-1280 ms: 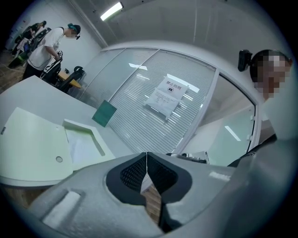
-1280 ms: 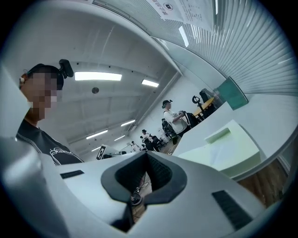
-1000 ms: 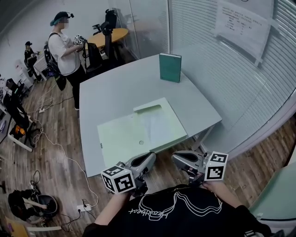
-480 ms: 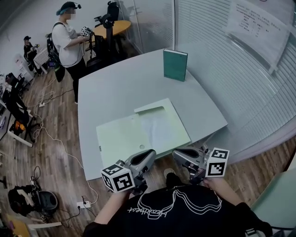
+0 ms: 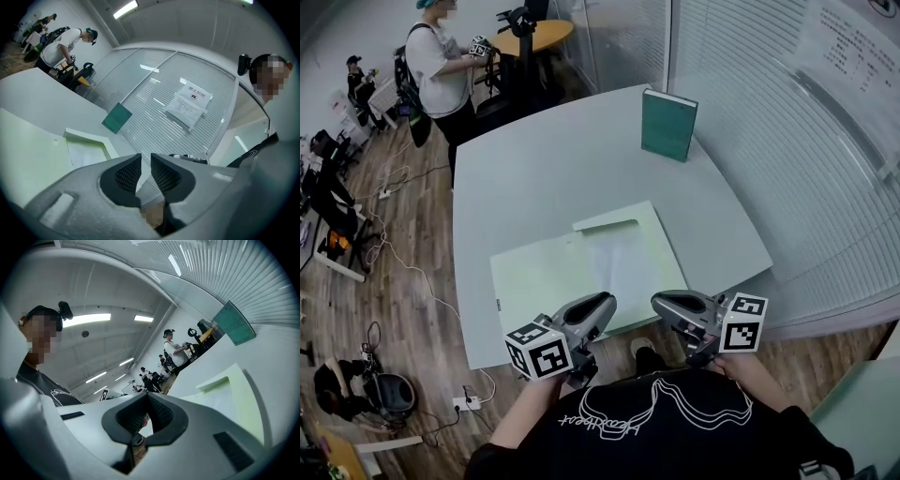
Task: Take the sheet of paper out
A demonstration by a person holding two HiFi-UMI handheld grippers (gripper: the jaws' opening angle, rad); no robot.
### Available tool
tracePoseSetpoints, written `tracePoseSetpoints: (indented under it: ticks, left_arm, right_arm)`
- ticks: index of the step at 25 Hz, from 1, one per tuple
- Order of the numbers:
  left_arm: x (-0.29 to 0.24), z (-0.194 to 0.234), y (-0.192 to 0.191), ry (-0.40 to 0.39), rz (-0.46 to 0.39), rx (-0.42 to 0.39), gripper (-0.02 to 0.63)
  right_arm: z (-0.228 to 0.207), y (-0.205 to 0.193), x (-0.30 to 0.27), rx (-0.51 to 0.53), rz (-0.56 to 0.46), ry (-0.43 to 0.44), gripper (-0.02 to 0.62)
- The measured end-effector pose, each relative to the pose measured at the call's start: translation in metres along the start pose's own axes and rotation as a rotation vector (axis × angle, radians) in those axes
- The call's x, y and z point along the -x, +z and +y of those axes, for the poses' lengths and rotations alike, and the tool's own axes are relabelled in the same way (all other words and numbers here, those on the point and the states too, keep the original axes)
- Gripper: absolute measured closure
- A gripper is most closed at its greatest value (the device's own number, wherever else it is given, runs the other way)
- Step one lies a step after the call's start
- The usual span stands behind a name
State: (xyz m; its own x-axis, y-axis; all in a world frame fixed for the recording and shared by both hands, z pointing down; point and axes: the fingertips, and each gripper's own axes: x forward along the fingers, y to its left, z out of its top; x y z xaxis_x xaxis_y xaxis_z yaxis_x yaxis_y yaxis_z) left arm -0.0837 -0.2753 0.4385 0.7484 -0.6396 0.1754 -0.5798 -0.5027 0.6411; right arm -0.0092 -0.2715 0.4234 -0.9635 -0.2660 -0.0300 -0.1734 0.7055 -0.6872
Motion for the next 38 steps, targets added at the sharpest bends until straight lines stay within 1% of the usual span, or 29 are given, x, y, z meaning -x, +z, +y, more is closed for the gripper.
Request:
tracePoseSetpoints:
  ticks: [3,8,14,18,24,27,33,38]
  left_arm:
    - [-0.012,0.018,0.001,0.024,0.014,0.027,0.535]
    - [-0.018,0.05,0.0,0.085,0.056,0.05,0.512]
    - [-0.031,0.103,-0.018,0.167,0.122,0.094,0.462]
    - [-0.035,0.131,-0.029,0.212,0.16,0.102,0.449]
    - [-0.043,0.169,-0.046,0.268,0.206,0.148,0.439]
    - [-0.047,0.179,-0.054,0.269,0.226,0.187,0.439]
    - [-0.053,0.201,-0.069,0.325,0.29,0.206,0.439]
    - [-0.059,0.211,-0.079,0.353,0.329,0.236,0.439]
  right_arm:
    - [-0.016,0.005,-0.004,-0.017,0.012,-0.002,0.586]
    - [-0.029,0.013,-0.011,-0.04,0.022,-0.011,0.586]
    - [-0.056,0.013,-0.012,-0.074,0.024,-0.035,0.586]
    - [-0.069,0.014,-0.013,-0.087,0.024,-0.044,0.586]
    - [-0.087,0.015,-0.013,-0.112,0.022,-0.067,0.586]
    - [-0.093,0.015,-0.013,-0.123,0.023,-0.074,0.586]
    - [-0.102,0.016,-0.015,-0.134,0.019,-0.078,0.586]
    - [-0.106,0.016,-0.012,-0.144,0.019,-0.089,0.586]
